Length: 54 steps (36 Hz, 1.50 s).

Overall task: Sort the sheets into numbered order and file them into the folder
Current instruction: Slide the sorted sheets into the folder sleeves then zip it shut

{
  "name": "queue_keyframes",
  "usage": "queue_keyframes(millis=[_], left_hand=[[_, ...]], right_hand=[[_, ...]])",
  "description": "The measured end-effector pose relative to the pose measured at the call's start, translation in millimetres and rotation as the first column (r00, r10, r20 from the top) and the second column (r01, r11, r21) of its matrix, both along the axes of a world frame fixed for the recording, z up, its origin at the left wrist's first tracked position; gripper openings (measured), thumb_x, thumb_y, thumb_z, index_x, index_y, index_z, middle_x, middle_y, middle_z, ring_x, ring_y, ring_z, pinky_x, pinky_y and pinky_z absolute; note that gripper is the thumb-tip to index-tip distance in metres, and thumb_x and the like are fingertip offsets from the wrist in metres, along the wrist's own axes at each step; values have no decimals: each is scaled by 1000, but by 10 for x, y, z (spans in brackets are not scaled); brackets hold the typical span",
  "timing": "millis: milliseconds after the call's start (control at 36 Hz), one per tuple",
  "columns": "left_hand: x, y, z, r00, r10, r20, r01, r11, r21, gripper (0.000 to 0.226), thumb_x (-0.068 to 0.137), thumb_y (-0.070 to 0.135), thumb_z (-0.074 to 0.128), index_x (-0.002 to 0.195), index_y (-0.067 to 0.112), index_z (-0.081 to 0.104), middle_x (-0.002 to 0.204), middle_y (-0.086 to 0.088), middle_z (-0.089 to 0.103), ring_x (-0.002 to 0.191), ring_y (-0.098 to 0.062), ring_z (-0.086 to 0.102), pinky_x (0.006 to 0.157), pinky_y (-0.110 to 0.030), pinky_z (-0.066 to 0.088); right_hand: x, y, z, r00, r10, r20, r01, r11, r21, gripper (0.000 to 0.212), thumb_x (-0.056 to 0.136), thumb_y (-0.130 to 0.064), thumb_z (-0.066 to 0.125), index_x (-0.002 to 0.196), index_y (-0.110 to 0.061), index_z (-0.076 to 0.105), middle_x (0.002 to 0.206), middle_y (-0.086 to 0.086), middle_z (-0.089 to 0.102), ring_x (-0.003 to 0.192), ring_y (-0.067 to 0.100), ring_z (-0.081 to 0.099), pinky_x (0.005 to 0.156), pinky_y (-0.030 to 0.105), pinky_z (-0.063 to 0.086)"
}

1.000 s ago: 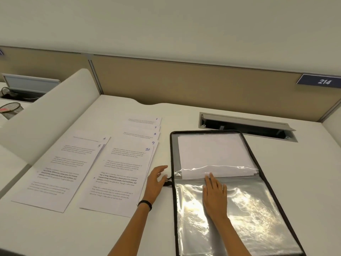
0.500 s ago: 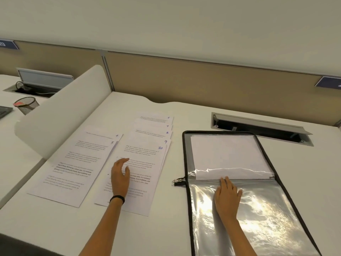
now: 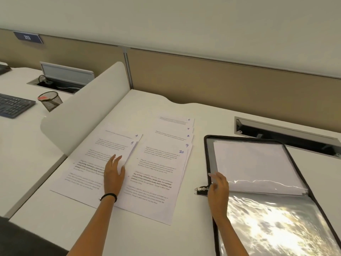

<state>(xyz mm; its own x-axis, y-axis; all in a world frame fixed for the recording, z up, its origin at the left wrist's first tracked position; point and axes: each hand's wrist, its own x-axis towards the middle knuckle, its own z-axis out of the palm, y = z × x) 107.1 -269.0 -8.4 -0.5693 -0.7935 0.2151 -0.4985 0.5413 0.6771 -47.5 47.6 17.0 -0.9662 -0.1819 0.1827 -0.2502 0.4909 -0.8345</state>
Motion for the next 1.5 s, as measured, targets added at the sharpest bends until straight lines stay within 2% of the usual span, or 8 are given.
queue_keyframes(millis=[83,222,389,583,722,889,1278,1500], left_hand=[[-22,-49,-33,998,-2,56,-2,998,65,53,94,20,58,142,9,40,155,-10,27,144,-26,20,116,-39,16],[-17,-44,-129,996,8,90,-18,993,112,59,95,28,56,146,10,33,157,-8,20,146,-24,15,118,-34,8],[-16,-55,-212,998,48,44,-54,988,142,50,97,22,53,143,10,39,157,-6,22,144,-26,19,119,-42,14],[-8,-40,-221,997,72,-9,-69,981,181,46,101,23,43,145,12,37,157,-2,21,145,-19,16,120,-39,12],[-10,-11,-137,992,106,-61,-91,973,211,44,102,21,40,144,11,37,155,-2,27,144,-15,20,120,-36,14],[-12,8,-89,982,151,-116,-116,957,265,50,101,25,42,147,15,28,151,1,33,139,-14,29,116,-30,20],[-17,-11,-114,977,181,-113,-149,958,246,48,100,29,43,145,18,32,147,3,37,135,-8,32,109,-19,22],[-25,-30,-140,977,180,-113,-166,978,128,45,100,22,43,144,16,36,145,4,43,134,2,30,119,-22,0]], right_hand=[[36,-278,65,996,94,0,-94,995,-43,43,85,17,44,108,-12,65,122,3,55,114,17,52,87,6,38],[97,-762,102,950,309,40,-305,948,-96,40,86,15,46,110,-12,64,117,-1,58,115,11,52,103,28,42],[226,-1258,140,844,499,196,-477,866,-152,41,90,12,44,109,-22,59,109,-11,59,106,1,55,90,6,40],[260,-1815,126,745,536,397,-520,839,-157,40,90,12,41,119,-8,60,118,1,60,105,7,56,81,1,41],[259,-2182,180,641,531,555,-501,837,-222,36,94,-4,50,129,-12,54,129,0,57,115,8,53,74,8,46],[347,-2521,280,509,528,680,-470,832,-294,52,94,-8,52,143,-8,37,145,3,42,133,15,39,105,27,33],[462,-2871,247,521,479,706,-376,872,-314,45,92,1,48,136,-6,46,140,7,47,128,17,45,107,30,39],[502,-2941,212,692,426,583,-382,901,-206,33,93,1,47,122,-6,62,125,6,61,111,13,57,78,8,42]])
